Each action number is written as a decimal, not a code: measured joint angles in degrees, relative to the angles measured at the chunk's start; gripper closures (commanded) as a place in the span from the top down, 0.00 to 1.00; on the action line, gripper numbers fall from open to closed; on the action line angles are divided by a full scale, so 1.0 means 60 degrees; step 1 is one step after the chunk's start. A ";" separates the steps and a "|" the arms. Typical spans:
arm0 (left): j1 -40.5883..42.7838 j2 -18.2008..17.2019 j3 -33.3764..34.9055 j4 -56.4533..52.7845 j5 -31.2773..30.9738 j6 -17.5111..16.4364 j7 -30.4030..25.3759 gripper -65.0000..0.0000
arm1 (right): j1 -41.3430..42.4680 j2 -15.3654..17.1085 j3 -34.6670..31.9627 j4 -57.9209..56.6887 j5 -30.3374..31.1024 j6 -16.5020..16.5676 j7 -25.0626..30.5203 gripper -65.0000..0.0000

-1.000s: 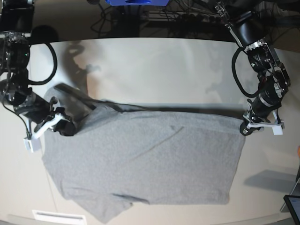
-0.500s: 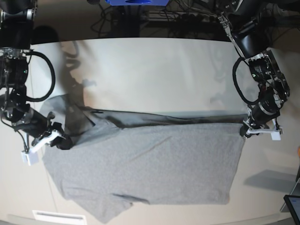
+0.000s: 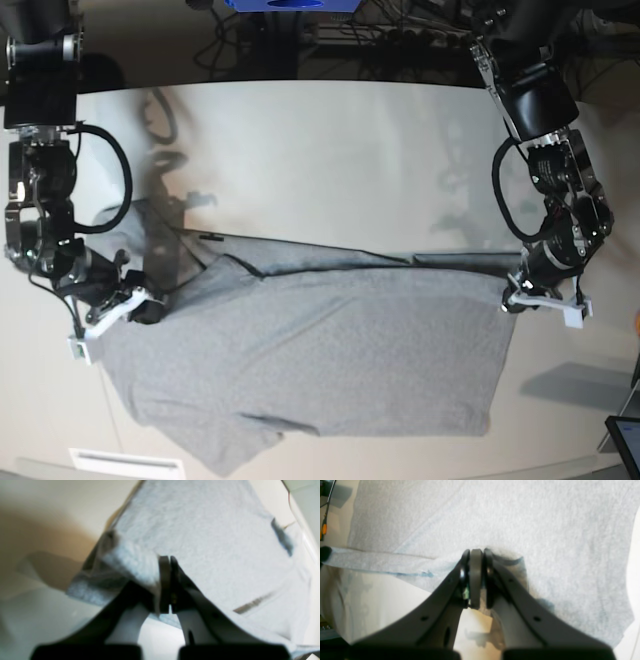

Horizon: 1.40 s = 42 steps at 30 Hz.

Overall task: Fold the T-shirt properly
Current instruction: 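Lift the held edge with both grippers and fold it over the shirt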

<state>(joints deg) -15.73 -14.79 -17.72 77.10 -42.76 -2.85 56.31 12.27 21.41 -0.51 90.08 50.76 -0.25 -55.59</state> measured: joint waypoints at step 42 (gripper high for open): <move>-0.1118 -0.0415 0.1523 -0.2710 0.1650 -0.0025 -0.1672 0.63 | 0.1013 0.0452 -0.2186 -0.2466 -0.1555 -0.0047 0.1891 0.46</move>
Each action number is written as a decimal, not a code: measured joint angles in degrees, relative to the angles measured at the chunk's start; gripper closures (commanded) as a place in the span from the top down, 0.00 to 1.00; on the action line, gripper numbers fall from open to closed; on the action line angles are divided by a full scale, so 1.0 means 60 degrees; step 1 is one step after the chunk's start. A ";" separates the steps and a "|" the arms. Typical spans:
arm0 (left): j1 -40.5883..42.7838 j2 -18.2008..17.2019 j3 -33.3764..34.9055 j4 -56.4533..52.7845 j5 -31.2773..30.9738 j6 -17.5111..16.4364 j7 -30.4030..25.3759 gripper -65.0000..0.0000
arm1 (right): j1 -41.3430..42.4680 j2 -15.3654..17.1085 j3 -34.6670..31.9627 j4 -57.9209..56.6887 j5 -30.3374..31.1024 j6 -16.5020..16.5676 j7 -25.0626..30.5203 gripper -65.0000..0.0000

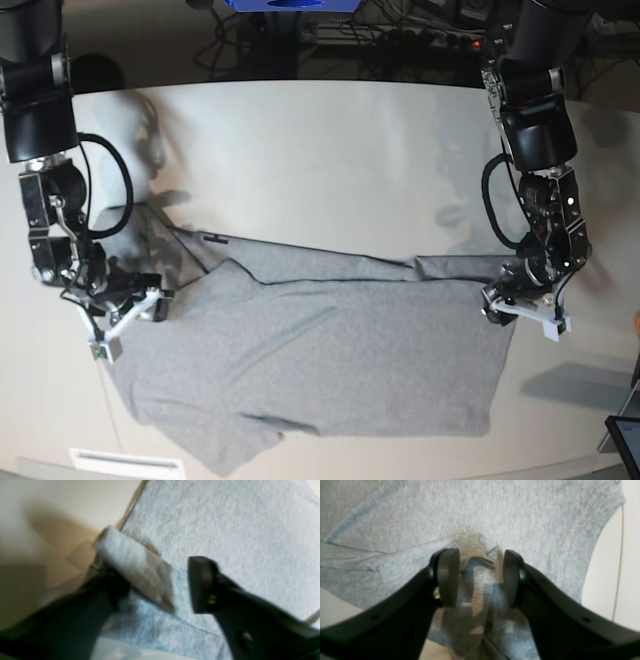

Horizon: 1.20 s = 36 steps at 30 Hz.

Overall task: Fold the T-shirt properly
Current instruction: 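Lift the held edge with both grippers and fold it over the shirt, then open both grippers to release the folded edge and raise them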

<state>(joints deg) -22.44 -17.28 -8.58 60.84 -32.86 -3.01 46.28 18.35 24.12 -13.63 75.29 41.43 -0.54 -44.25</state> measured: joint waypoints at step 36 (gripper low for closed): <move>0.5413 -0.0204 0.0000 0.6422 0.0055 0.0000 0.0062 0.64 | -0.5628 -0.3446 0.5512 0.5941 0.0696 0.0033 -0.3333 0.46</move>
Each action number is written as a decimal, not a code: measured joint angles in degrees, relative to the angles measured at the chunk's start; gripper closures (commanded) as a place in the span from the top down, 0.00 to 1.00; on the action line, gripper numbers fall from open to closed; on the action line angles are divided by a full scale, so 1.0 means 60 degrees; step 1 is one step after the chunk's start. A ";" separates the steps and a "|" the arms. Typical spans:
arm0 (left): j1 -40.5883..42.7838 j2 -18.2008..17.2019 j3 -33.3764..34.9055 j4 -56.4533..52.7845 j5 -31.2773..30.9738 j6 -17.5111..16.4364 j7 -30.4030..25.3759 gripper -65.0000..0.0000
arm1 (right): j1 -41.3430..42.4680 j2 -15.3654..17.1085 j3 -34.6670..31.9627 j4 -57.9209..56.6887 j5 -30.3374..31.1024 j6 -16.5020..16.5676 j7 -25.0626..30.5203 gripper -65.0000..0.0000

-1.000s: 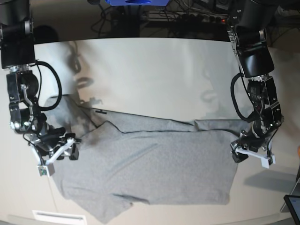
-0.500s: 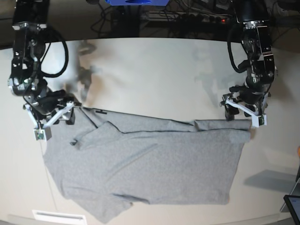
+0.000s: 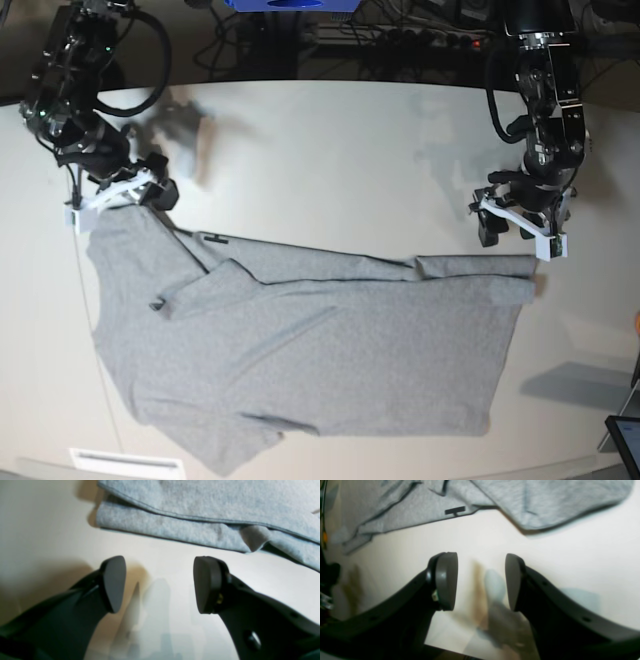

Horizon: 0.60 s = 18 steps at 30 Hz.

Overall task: Fold the T-shirt properly
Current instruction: 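Open both grippers to release the folded edge and raise them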

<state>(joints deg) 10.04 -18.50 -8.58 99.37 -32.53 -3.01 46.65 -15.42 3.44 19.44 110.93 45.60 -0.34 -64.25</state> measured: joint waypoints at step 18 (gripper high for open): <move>0.0182 -0.0321 0.0000 0.0000 -0.0007 -0.0004 -0.0036 0.64 | 0.0342 -0.0073 0.0346 -0.2036 0.2014 0.0004 0.0510 0.50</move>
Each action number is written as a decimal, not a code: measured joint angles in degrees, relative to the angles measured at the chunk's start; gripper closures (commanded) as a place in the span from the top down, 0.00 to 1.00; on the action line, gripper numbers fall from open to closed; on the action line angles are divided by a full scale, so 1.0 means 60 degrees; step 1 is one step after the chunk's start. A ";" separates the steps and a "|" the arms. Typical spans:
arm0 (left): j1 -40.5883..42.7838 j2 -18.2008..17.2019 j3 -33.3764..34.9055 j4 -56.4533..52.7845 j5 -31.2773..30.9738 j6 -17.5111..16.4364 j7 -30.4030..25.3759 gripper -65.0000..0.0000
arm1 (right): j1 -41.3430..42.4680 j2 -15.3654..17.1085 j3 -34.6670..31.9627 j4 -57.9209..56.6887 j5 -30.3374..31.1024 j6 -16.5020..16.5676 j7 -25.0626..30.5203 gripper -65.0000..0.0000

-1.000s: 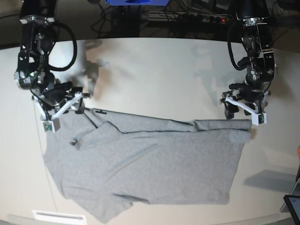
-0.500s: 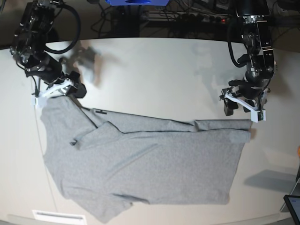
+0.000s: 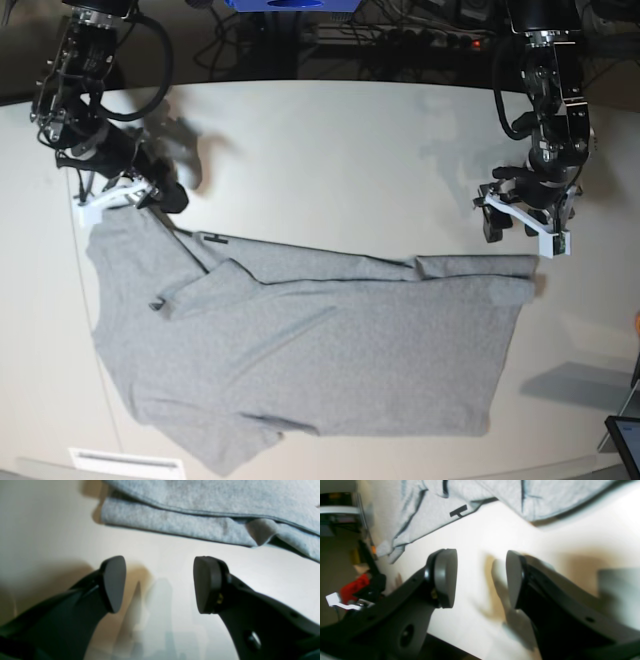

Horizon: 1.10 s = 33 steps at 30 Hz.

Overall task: Fold the T-shirt properly
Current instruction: 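Open both grippers to release the folded edge and raise them, then move the right gripper to the shirt's side edge by the sleeve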

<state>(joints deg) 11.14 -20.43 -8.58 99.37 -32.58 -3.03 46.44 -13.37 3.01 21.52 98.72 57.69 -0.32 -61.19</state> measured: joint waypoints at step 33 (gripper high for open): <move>0.0106 -0.0036 0.0000 0.0004 0.0000 0.0004 0.0000 0.64 | 0.0820 0.0259 0.1122 -0.1555 0.1537 0.0040 0.0036 0.25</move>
<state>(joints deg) 11.77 -20.64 -8.58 99.39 -32.58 -3.01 46.44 -8.45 4.56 28.25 89.38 66.92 -0.08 -60.97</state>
